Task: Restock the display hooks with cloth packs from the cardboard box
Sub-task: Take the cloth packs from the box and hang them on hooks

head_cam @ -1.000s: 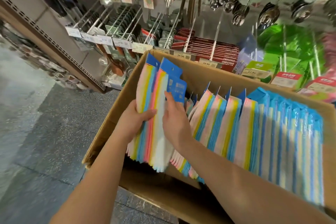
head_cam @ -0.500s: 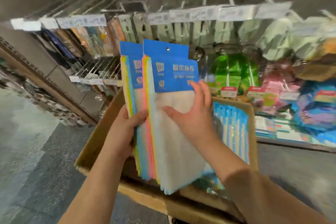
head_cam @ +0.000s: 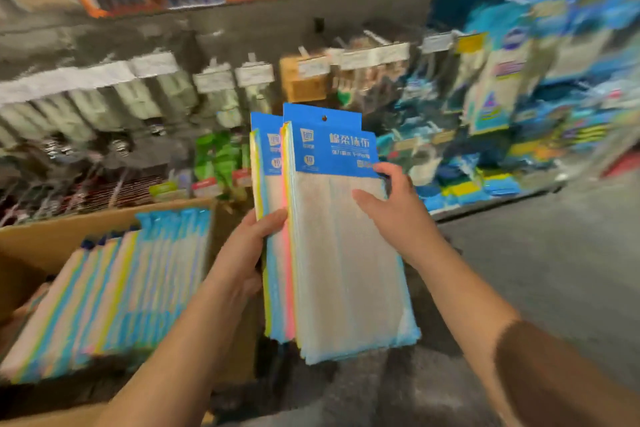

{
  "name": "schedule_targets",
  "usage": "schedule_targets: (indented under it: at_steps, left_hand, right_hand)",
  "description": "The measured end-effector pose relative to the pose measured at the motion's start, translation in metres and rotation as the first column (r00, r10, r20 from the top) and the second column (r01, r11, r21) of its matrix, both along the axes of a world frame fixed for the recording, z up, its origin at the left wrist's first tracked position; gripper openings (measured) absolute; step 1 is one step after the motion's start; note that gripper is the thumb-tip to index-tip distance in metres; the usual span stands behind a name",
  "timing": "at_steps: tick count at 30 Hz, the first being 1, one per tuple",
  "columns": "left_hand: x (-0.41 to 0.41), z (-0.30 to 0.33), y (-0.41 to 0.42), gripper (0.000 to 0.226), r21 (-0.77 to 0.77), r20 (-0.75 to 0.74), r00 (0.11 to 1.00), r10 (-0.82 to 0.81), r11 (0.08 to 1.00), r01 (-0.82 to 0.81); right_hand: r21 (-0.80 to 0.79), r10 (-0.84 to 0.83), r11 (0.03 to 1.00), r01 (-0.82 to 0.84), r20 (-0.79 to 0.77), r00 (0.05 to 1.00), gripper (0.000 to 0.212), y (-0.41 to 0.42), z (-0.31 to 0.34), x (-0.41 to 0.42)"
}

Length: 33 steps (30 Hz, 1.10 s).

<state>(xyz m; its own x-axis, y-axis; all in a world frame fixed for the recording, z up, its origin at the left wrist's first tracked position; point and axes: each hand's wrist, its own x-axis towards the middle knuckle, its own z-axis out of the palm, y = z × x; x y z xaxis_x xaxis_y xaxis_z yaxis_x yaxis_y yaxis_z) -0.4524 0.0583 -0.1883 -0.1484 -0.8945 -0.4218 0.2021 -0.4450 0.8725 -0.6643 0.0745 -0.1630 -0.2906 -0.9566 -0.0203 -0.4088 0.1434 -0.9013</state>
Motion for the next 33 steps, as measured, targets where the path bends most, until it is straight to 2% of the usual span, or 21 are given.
schedule_targets:
  at_steps: [3,4,5,7,9,12,14,18,21,24,25,27,29,31,32,33]
  left_hand:
    - [-0.087,0.008,-0.002,0.024,0.012,-0.055,0.990,-0.131,0.991,0.132]
    - [-0.115,0.010,-0.002,0.025,0.009,-0.070,0.982,-0.177,0.984,0.178]
    - [-0.143,0.012,-0.002,0.025,-0.001,-0.081,0.971,-0.227,0.974,0.227]
    - [-0.195,0.013,-0.003,0.027,-0.017,-0.095,0.941,-0.325,0.946,0.324]
    - [-0.243,0.012,-0.007,0.040,-0.004,-0.098,0.909,-0.405,0.914,0.407]
    - [-0.310,0.009,-0.017,0.062,0.028,-0.100,0.865,-0.491,0.868,0.496]
    - [-0.354,0.005,-0.029,0.058,0.026,-0.086,0.847,-0.525,0.848,0.529]
    - [-0.436,0.002,-0.073,0.038,0.022,-0.086,0.821,-0.564,0.823,0.568]
    - [-0.495,0.005,-0.122,0.043,0.018,-0.127,0.791,-0.599,0.796,0.606]
    - [-0.558,0.020,-0.167,0.063,-0.018,-0.164,0.774,-0.611,0.787,0.617]
    - [-0.578,0.027,-0.180,0.057,-0.033,-0.181,0.771,-0.610,0.788,0.615]
    - [-0.620,0.040,-0.201,0.025,-0.048,-0.206,0.755,-0.623,0.776,0.628]
    - [-0.659,0.055,-0.216,0.030,-0.065,-0.222,0.722,-0.655,0.749,0.660]
    - [-0.695,0.067,-0.226,0.025,-0.090,-0.215,0.686,-0.695,0.714,0.695]
    - [-0.711,0.073,-0.230,0.033,-0.102,-0.212,0.667,-0.714,0.695,0.712]
    - [-0.727,0.077,-0.235,0.059,-0.118,-0.200,0.645,-0.738,0.672,0.731]
  right_hand:
    - [0.133,-0.170,0.982,0.136,0.286,0.943,0.084,0.025,0.003,-0.092]
    - [0.202,-0.226,0.966,0.160,0.369,0.901,0.086,0.033,0.003,-0.118]
    - [0.270,-0.269,0.950,0.155,0.458,0.847,0.079,0.040,0.002,-0.144]
    - [0.348,-0.319,0.930,0.117,0.610,0.725,0.050,0.054,-0.001,-0.191]
    - [0.350,-0.345,0.927,0.132,0.662,0.665,0.038,0.067,-0.006,-0.235]
    - [0.340,-0.417,0.908,0.246,0.671,0.612,0.063,0.081,-0.016,-0.297]
    - [0.342,-0.468,0.884,0.320,0.675,0.570,0.072,0.088,-0.018,-0.340]
    - [0.304,-0.511,0.851,0.429,0.672,0.537,0.038,0.096,-0.021,-0.438]
    - [0.310,-0.600,0.776,0.549,0.631,0.492,0.034,0.087,-0.015,-0.520]
    - [0.287,-0.652,0.710,0.643,0.613,0.447,0.034,0.065,-0.003,-0.598]
    - [0.264,-0.661,0.695,0.669,0.600,0.450,0.034,0.056,0.002,-0.622]
    - [0.236,-0.674,0.681,0.693,0.573,0.466,0.034,0.037,0.016,-0.661]
    - [0.200,-0.643,0.708,0.678,0.580,0.500,0.029,0.017,0.025,-0.697]
    - [0.138,-0.592,0.742,0.656,0.593,0.545,0.030,-0.003,0.034,-0.726]
    - [0.110,-0.565,0.764,0.636,0.590,0.576,0.038,-0.011,0.035,-0.740]
    - [0.086,-0.547,0.784,0.615,0.565,0.618,0.042,-0.019,0.038,-0.754]
